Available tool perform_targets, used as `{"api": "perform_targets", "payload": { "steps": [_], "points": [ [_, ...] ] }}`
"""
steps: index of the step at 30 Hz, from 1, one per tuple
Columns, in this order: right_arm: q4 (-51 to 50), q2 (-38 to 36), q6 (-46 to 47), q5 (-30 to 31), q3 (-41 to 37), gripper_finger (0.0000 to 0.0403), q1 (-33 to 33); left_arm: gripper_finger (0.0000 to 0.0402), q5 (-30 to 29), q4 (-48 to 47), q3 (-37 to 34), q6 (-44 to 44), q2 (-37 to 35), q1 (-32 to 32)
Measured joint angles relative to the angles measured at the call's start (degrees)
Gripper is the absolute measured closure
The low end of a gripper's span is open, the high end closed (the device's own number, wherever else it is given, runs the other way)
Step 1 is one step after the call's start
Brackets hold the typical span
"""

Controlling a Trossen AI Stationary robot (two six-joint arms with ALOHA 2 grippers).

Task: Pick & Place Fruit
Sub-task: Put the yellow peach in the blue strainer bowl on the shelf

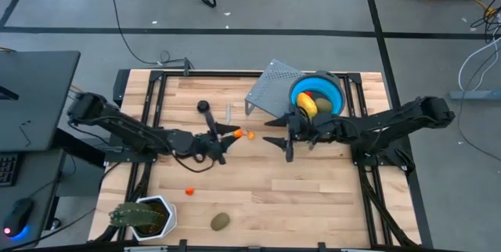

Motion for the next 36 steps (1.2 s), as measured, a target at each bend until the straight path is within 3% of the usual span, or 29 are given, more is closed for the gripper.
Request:
{"api": "perform_targets", "payload": {
  "steps": [5, 15, 30, 36],
  "points": [
    [5.2, 3.0, 0.0, -0.2, 0.0, 0.0160, -0.7, 0.0258, -3.1, 0.4, 7.1, 7.4, 7.6, 0.0],
    [4.8, 4.2, 0.2, -0.2, 0.0, 0.0159, -0.7, 0.0256, -5.7, -1.3, 17.7, 13.4, 18.4, 0.0],
    [3.9, 4.2, 1.5, 0.3, 0.0, 0.0161, -0.7, 0.0259, -5.7, 0.8, 20.3, 16.9, 19.9, -0.3],
    [3.8, 4.2, 2.6, 0.1, 0.0, 0.0190, -0.7, 0.0259, -5.9, 0.9, 20.3, 18.0, 19.9, -0.6]
  ]
}}
